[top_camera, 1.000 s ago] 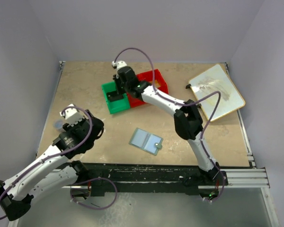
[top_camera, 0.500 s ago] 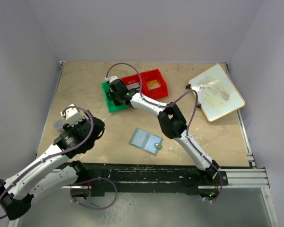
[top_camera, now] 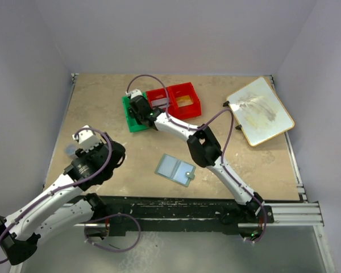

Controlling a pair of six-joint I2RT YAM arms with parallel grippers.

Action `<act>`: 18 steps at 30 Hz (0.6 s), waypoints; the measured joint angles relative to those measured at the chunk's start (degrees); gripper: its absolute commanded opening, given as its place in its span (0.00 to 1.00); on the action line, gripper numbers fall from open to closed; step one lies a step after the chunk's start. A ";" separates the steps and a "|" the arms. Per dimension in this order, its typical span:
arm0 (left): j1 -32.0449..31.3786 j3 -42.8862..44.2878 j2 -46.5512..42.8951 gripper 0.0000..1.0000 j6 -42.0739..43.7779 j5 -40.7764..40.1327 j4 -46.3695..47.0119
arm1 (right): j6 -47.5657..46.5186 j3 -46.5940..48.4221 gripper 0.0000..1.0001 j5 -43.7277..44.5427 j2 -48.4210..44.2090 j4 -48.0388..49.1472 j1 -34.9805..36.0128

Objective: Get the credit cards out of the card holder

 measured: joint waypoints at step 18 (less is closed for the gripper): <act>0.00 -0.02 0.98 0.74 0.02 0.61 0.17 | 6.58 -27.23 0.18 0.92 -15.50 7.69 3.74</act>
